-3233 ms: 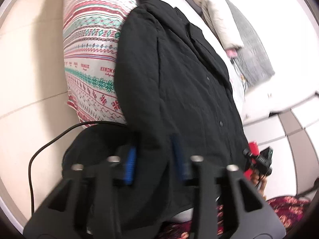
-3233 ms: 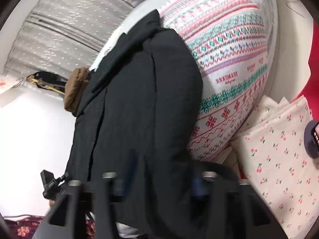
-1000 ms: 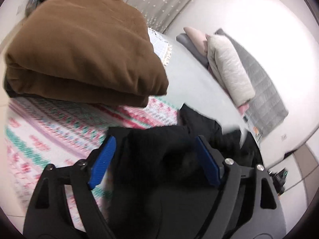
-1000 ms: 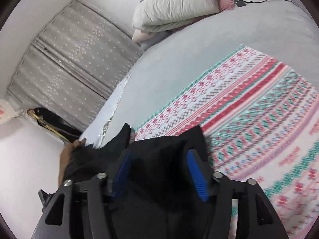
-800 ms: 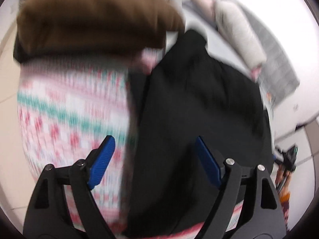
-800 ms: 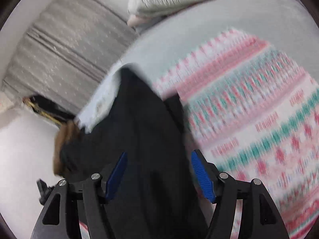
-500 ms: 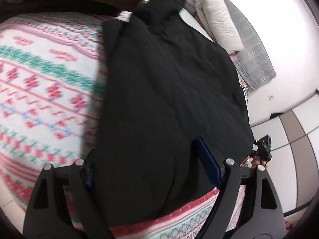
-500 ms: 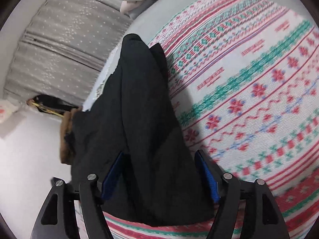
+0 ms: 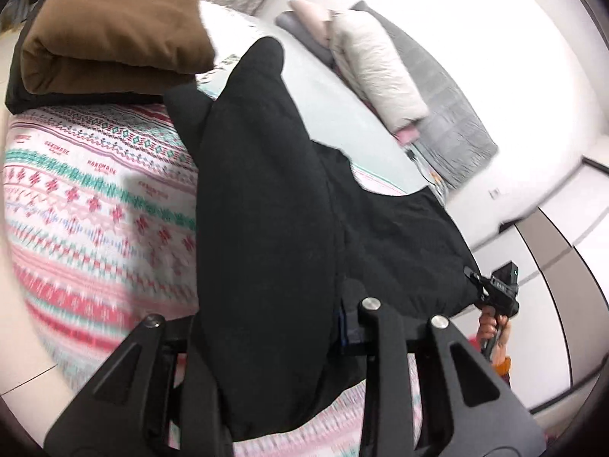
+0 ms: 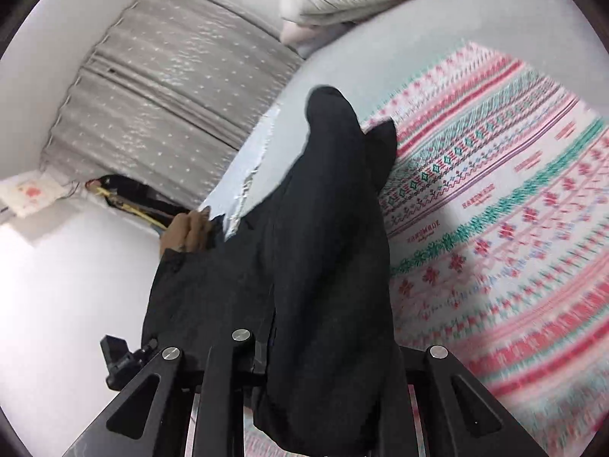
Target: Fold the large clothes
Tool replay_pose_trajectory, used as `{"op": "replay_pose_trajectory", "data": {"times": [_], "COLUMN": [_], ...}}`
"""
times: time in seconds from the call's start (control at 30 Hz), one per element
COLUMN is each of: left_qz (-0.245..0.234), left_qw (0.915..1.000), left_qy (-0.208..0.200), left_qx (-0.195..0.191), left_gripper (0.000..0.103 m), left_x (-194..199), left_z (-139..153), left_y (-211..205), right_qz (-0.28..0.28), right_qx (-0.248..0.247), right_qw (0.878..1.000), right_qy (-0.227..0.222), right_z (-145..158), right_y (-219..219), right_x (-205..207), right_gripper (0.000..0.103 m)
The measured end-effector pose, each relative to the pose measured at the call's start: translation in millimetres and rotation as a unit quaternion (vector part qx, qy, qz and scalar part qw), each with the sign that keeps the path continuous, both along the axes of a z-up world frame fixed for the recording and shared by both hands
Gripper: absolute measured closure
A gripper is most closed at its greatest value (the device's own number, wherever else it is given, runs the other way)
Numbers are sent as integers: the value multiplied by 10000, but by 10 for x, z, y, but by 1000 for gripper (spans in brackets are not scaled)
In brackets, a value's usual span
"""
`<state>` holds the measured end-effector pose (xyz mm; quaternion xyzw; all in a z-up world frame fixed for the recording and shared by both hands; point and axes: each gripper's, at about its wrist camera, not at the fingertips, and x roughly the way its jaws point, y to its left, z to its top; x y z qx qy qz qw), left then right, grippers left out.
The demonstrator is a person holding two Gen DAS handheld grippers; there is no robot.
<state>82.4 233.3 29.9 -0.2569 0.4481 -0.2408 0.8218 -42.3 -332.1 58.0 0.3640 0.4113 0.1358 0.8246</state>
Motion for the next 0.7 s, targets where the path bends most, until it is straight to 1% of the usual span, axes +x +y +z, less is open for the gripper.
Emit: {"op": "replay_pose_trajectory", "data": {"times": [0.07,0.1,0.17,0.2,0.23,0.27,0.33,0.37,0.4,0.43,0.47,0.5,0.53,0.6,0.7], "left_qz": [-149,-222,-366,-413,-436,-415,-309,-249,-185,-127,-83,-70,-96,-152,-115], "left_qw": [9999,9996,9986,9980,9974,9962,9891,9874,9873,9865,9845,9819,9785,9746,9697], "left_qy": [51,128,337,453,573,707,1003,1058,1024,954,821,645,443,260,207], "left_qx": [-41,-86,-159,-120,17,309,1029,1152,1199,1328,1546,1781,2010,2220,2430], "left_gripper": [70,70,67,64,60,57,38,35,29,28,28,28,27,27,27], "left_x": [-286,-409,-634,-716,-723,-771,-811,-813,-810,-801,-781,-722,-664,-565,-208], "left_z": [47,32,-89,-192,-295,-451,-748,-829,-840,-794,-711,-624,-533,-434,-453], "left_y": [38,71,109,80,83,65,24,21,25,22,-3,-36,-76,-118,-195], "right_qz": [21,36,85,114,149,163,119,69,15,11,-5,-36,-87,-208,-251], "right_qx": [8,33,1,-53,-149,-336,-737,-943,-1023,-1006,-998,-1054,-1227,-1645,-1695], "right_qw": [10000,10000,9998,9996,9989,9976,9924,9884,9855,9850,9851,9849,9838,9806,9811], "right_qy": [-30,33,179,270,411,590,976,1186,1354,1401,1400,1373,1305,1048,904], "right_z": [96,100,53,-5,-96,-208,-447,-559,-660,-700,-711,-674,-602,-440,-394], "right_y": [-45,-75,-66,-75,-97,-86,-47,-42,-55,-110,-173,-174,-180,-181,-178], "right_x": [-249,-403,-617,-705,-796,-861,-924,-929,-912,-931,-962,-904,-845,-685,-421], "right_gripper": [82,82,81,79,78,74,63,55,50,49,47,45,44,38,36]}}
